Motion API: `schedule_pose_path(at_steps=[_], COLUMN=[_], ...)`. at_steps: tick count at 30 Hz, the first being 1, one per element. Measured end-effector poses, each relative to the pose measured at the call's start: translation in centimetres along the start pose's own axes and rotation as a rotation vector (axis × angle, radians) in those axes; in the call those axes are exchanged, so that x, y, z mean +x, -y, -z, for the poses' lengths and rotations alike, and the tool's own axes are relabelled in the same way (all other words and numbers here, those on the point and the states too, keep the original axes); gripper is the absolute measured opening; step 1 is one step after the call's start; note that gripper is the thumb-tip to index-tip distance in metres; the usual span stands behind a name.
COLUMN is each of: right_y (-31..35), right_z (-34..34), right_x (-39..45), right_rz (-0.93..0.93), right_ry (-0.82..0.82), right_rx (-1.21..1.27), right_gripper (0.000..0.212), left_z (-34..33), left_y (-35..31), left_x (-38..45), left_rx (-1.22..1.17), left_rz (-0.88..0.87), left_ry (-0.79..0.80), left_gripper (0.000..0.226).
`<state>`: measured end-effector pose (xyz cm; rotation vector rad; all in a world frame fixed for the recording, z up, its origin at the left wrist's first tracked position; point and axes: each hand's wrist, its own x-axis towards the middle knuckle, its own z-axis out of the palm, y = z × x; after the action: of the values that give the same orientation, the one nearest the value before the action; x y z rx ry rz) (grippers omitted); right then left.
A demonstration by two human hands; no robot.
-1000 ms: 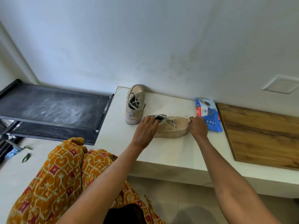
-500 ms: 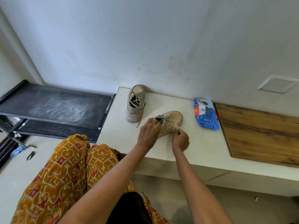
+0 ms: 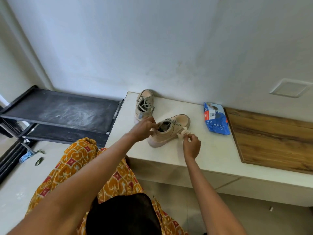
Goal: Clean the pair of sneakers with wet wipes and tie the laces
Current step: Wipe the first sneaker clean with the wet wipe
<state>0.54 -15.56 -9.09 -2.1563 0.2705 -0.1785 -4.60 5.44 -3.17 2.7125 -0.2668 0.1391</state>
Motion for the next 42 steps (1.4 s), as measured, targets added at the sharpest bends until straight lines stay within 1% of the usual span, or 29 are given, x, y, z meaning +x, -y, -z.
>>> schedule_pose_path(at_steps=[2,5,7,11,15,19,23,27,29,30,32,33,34,35,37,38,39,40,42], right_y=[0.1,-0.3,-0.6,-1.0,-2.2,-3.5,-3.7,-3.9,-4.0,-3.9,-3.0,-2.5,-2.0,-1.4,-0.6,-0.2,0.1,0.6,1.3], right_z=[0.4,1.1,1.1,0.4,0.8,1.8,2.3,3.4,3.9,4.3,4.9,5.3,5.6,5.8,6.0,6.0,5.9,5.7,5.2], right_x=[1.7,3.6,4.2,4.1,2.6,-0.1,-2.4,-5.0,-5.9,-6.3,-6.8,-7.0,-7.1,-7.2,-7.6,-7.8,-8.1,-8.3,-8.4], right_rz=[-0.018,-0.074,-0.075,0.006,0.000,0.003,-0.030,0.002,0.020,0.012,-0.036,-0.056,-0.067,-0.068,-0.046,-0.029,-0.015,0.003,0.062], right_ry=[0.028,0.044,0.087,0.151,0.148,0.168,0.143,0.242,0.274,0.270,0.242,0.241,0.259,0.294,0.362,0.382,0.389,0.388,0.347], right_rx=[-0.040,-0.077,-0.094,-0.069,-0.046,0.088,0.128,0.169,0.205,0.248,0.391,0.470,0.532,0.566,0.570,0.563,0.556,0.546,0.473], right_gripper=[0.023,0.018,0.016,0.028,0.026,0.029,0.028,0.021,0.017,0.017,0.016,0.015,0.015,0.014,0.012,0.010,0.008,0.008,0.010], left_z=[0.0,-1.4,-3.0,-5.8,-6.4,-6.6,-6.4,-6.2,-6.2,-6.2,-6.5,-6.7,-6.9,-7.0,-6.7,-6.4,-6.2,-6.1,-6.0], left_y=[-0.3,-2.3,-4.0,-7.2,-7.5,-7.8,-8.4,-9.1,-9.5,-9.7,-10.1,-10.3,-10.2,-10.1,-10.2,-10.2,-10.2,-10.0,-9.6], left_x=[0.0,0.1,0.1,0.6,1.0,0.9,0.6,0.4,0.0,-0.5,-1.7,-2.3,-2.7,-3.1,-3.6,-3.8,-3.9,-3.9,-3.6], left_rx=[0.006,-0.029,-0.073,-0.105,-0.098,-0.117,-0.142,-0.180,-0.302,-0.438,-0.765,-0.882,-0.964,-1.040,-1.162,-1.171,-1.154,-1.133,-1.112], left_rz=[-0.025,-0.080,-0.090,-0.051,-0.034,0.019,0.096,0.172,0.253,0.333,0.556,0.655,0.708,0.710,0.623,0.571,0.535,0.525,0.580], left_ry=[-0.002,-0.104,-0.178,-0.233,-0.271,-0.264,-0.245,-0.214,-0.249,-0.302,-0.438,-0.479,-0.470,-0.400,-0.153,-0.059,-0.019,-0.028,-0.119], left_gripper=[0.025,0.016,0.012,0.013,0.015,0.017,0.020,0.021,0.022,0.022,0.022,0.022,0.022,0.022,0.026,0.025,0.023,0.020,0.015])
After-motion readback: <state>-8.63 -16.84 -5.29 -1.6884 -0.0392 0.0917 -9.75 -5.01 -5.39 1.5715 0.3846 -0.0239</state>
